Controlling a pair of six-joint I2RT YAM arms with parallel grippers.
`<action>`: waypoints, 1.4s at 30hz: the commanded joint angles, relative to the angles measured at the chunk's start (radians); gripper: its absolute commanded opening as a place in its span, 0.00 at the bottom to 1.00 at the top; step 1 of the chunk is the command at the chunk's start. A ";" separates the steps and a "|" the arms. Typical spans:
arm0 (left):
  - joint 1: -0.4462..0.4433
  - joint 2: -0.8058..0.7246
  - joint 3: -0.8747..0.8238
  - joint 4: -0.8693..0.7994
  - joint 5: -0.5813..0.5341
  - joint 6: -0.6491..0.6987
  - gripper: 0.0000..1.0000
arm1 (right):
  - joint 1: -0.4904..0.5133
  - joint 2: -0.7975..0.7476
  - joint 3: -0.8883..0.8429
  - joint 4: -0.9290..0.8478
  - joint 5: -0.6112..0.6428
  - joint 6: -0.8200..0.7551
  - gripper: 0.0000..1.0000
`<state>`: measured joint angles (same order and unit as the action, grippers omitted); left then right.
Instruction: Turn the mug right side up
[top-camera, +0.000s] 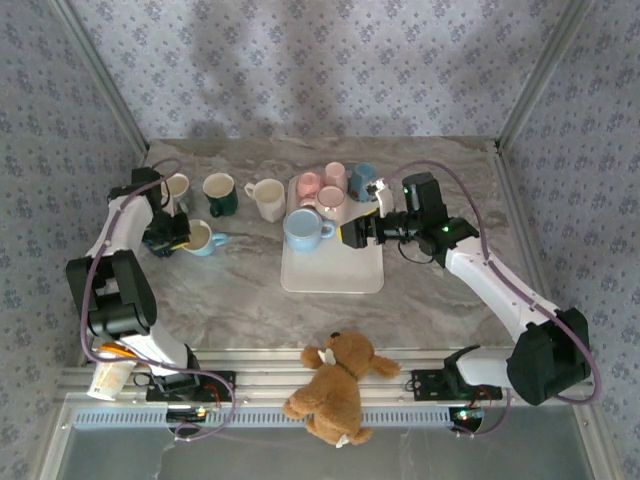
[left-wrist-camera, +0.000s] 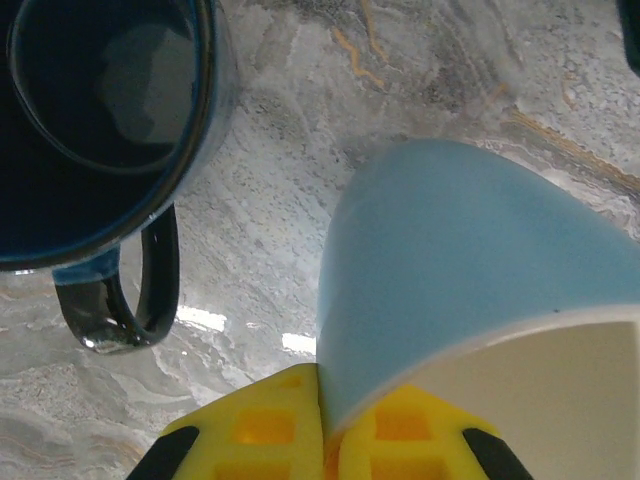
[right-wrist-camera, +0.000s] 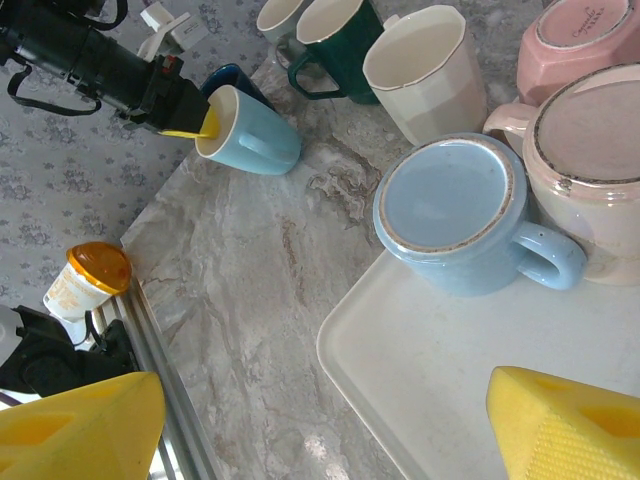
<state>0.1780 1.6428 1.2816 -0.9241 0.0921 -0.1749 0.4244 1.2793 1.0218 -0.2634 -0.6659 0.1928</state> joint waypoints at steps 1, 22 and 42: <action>0.011 0.008 0.053 0.010 0.017 0.023 0.02 | 0.007 0.012 0.000 -0.017 0.011 -0.019 0.86; 0.016 0.032 0.129 -0.016 0.027 0.005 0.27 | -0.016 0.001 0.023 -0.069 0.013 -0.056 0.87; -0.280 -0.421 0.007 0.317 0.351 0.148 0.81 | -0.092 -0.003 -0.008 -0.012 0.076 0.039 0.91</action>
<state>-0.0601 1.2461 1.3296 -0.7120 0.3534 -0.0952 0.3431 1.2922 1.0218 -0.2920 -0.6147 0.1944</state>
